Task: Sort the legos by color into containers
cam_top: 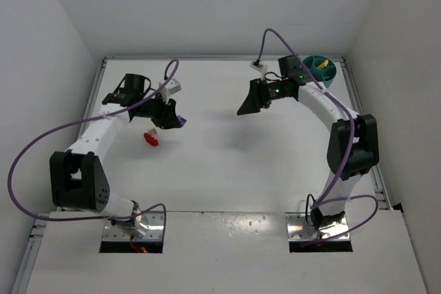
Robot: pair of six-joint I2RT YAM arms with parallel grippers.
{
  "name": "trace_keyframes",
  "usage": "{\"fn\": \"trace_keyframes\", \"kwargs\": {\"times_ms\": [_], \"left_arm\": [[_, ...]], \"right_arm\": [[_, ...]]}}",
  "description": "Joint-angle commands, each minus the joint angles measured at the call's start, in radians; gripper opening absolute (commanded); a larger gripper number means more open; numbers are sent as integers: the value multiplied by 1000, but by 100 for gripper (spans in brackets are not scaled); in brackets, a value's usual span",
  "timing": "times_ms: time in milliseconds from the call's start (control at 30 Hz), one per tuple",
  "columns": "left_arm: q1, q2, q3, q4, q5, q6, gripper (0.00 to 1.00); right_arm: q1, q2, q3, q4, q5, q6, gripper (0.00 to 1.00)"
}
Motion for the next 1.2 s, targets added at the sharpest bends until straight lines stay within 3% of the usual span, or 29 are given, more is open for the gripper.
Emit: {"fn": "trace_keyframes", "kwargs": {"times_ms": [0, 133, 333, 767, 967, 1067, 1100, 1167], "left_arm": [[-41, -19, 47, -45, 296, 20, 12], [-52, 20, 80, -84, 451, 11, 14], [-61, 34, 104, -118, 567, 11, 14], [-81, 45, 104, -129, 608, 20, 15], [-81, 45, 95, -138, 608, 29, 15], [-72, 45, 86, -138, 617, 38, 15], [-72, 45, 86, -138, 617, 38, 16], [-61, 36, 75, -138, 617, 38, 24]], "right_arm": [[89, 18, 25, 163, -154, 74, 69], [164, 28, 25, 248, -128, 127, 69], [250, 46, 48, 328, -119, 167, 69], [367, 95, 110, 368, -119, 189, 64], [395, 104, 110, 379, -128, 189, 46], [395, 104, 100, 389, -128, 189, 26], [395, 104, 100, 389, -128, 189, 26], [395, 104, 100, 389, -128, 189, 14]]}}
